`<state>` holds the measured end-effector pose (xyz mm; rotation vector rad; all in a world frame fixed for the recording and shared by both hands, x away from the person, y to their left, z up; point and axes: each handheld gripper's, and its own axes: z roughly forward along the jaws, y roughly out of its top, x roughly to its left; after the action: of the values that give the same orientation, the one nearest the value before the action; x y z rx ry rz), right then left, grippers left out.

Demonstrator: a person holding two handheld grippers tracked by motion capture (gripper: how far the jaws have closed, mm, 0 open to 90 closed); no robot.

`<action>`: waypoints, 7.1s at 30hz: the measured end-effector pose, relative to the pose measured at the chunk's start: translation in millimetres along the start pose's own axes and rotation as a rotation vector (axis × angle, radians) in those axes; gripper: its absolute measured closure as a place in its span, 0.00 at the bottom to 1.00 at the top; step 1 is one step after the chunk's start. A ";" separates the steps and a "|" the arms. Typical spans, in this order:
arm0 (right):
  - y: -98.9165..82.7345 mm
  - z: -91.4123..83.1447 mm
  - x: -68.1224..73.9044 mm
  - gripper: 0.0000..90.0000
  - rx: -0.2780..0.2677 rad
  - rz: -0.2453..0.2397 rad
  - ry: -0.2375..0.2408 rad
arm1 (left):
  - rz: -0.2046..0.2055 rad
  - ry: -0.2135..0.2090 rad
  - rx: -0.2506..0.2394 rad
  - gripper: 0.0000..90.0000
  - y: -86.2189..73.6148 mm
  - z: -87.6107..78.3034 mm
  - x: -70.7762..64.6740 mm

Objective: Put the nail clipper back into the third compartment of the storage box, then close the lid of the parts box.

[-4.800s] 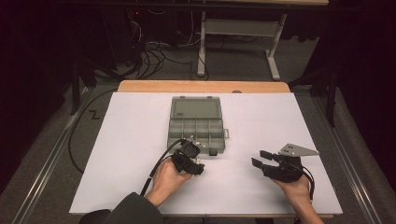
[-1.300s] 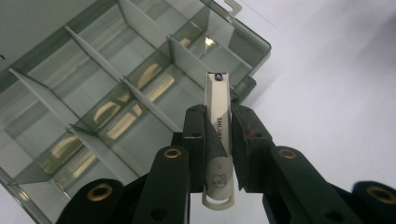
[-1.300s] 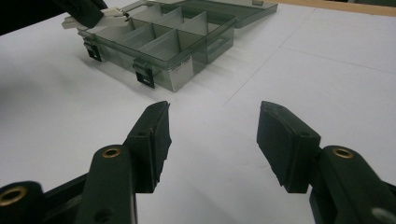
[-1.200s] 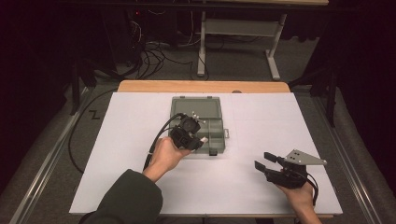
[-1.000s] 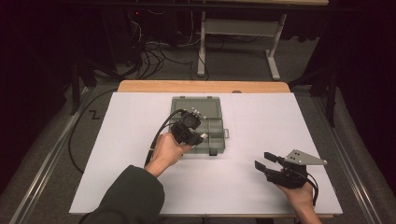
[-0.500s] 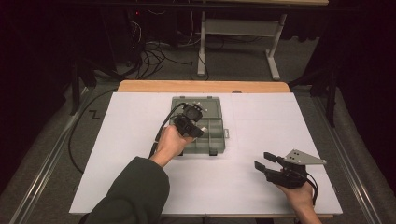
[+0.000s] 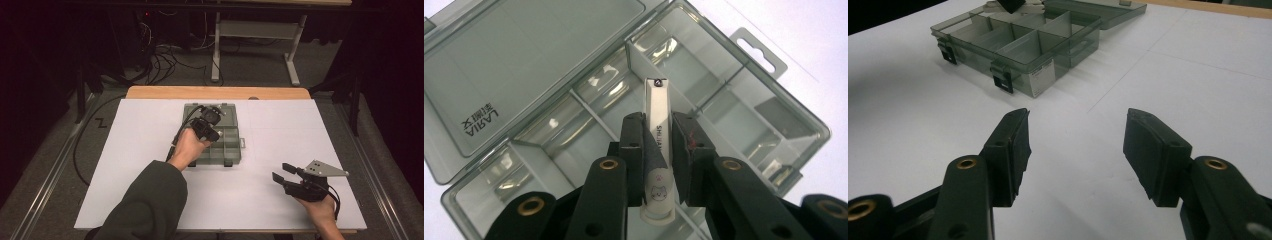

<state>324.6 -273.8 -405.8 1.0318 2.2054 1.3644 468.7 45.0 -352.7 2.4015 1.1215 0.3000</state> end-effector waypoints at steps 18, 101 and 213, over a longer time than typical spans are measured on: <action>-0.2 -0.1 -0.3 0.51 -0.002 -0.004 0.001 | -0.084 -0.017 0.012 0.84 9.9 18.7 11.4; -0.5 2.7 1.8 0.50 -0.003 -0.004 -0.011 | -0.081 0.019 -0.149 0.59 -46.3 -36.3 28.9; 62.8 84.5 16.3 0.69 0.224 0.087 -0.001 | -0.180 0.077 -0.198 0.43 -76.0 -26.5 80.8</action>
<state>391.2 -192.2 -389.7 1.2177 2.3786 1.1689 459.9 157.7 -367.8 2.1166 1.2696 0.4255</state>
